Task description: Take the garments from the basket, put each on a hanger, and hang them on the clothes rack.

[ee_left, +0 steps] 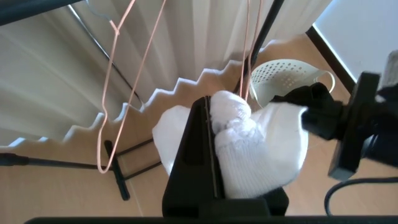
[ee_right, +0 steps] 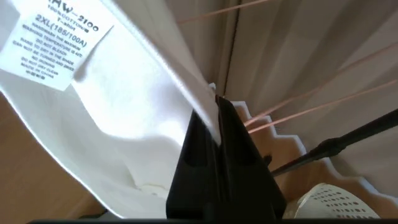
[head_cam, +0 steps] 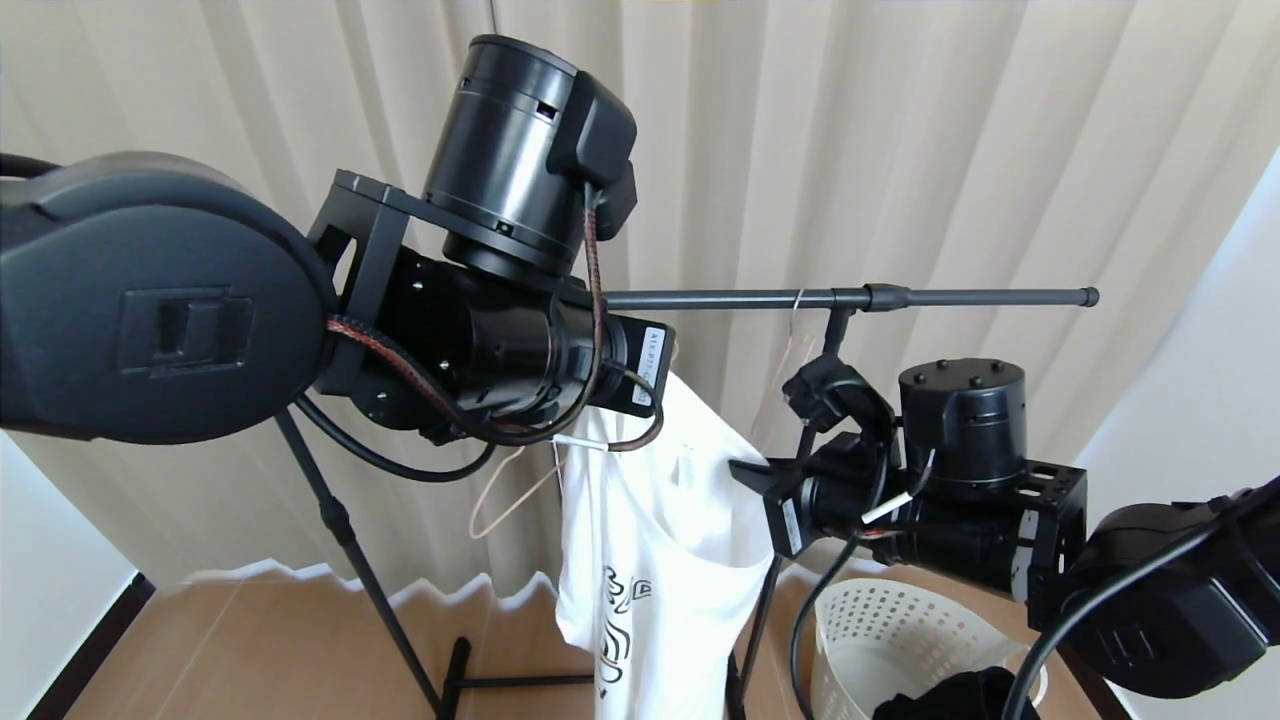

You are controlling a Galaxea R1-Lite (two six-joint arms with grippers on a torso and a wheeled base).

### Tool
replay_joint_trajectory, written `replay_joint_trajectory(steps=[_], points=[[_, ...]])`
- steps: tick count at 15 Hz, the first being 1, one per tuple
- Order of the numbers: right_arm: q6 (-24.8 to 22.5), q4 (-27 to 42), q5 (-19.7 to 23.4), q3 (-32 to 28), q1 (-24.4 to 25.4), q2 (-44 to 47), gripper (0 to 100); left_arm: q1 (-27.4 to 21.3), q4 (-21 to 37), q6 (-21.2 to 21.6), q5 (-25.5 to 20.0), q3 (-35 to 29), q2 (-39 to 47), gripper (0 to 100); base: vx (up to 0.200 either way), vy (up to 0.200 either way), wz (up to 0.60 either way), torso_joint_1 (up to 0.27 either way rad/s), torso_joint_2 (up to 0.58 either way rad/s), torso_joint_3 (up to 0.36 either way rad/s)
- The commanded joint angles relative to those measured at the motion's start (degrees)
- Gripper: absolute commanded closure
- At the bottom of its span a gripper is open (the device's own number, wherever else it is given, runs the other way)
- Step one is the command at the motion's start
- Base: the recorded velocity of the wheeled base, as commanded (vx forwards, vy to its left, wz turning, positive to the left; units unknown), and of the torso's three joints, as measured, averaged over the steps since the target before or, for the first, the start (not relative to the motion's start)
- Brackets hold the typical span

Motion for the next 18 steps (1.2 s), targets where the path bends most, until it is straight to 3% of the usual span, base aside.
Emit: replay_joint_trajectory(steps=[1,3,6,12,13,18], points=[[-0.1,0.1,0.0,-0.4,-2.0,-2.1,100,0.3,-0.1,-0.1,0.0,3.3,-0.5,100,0.0,0.0,0.0,0.0,0.0,0.0],[-0.1,0.5,-0.3,-1.0,-2.6,-3.3,100,0.9,-0.4,-0.2,-0.2,7.6,-1.2,100,0.0,0.0,0.0,0.0,0.0,0.0],[-0.1,0.5,-6.1,-2.1,-2.5,-2.7,100,0.9,-1.4,-0.2,-0.3,14.0,-2.6,100,0.0,0.0,0.0,0.0,0.0,0.0],[-0.4,0.4,-6.9,-2.0,-2.2,-3.2,100,0.9,-5.6,-0.1,-0.3,22.1,-4.5,100,0.0,0.0,0.0,0.0,0.0,0.0],[-0.4,0.5,-7.0,-2.0,-1.9,-3.2,100,0.9,-5.8,-0.1,-0.4,23.3,-5.6,0,0.0,0.0,0.0,0.0,0.0,0.0],[-0.4,0.5,-7.1,-2.0,-1.9,-2.8,100,5.2,-6.4,0.0,-0.7,26.0,-8.1,0,0.0,0.0,0.0,0.0,0.0,0.0]])
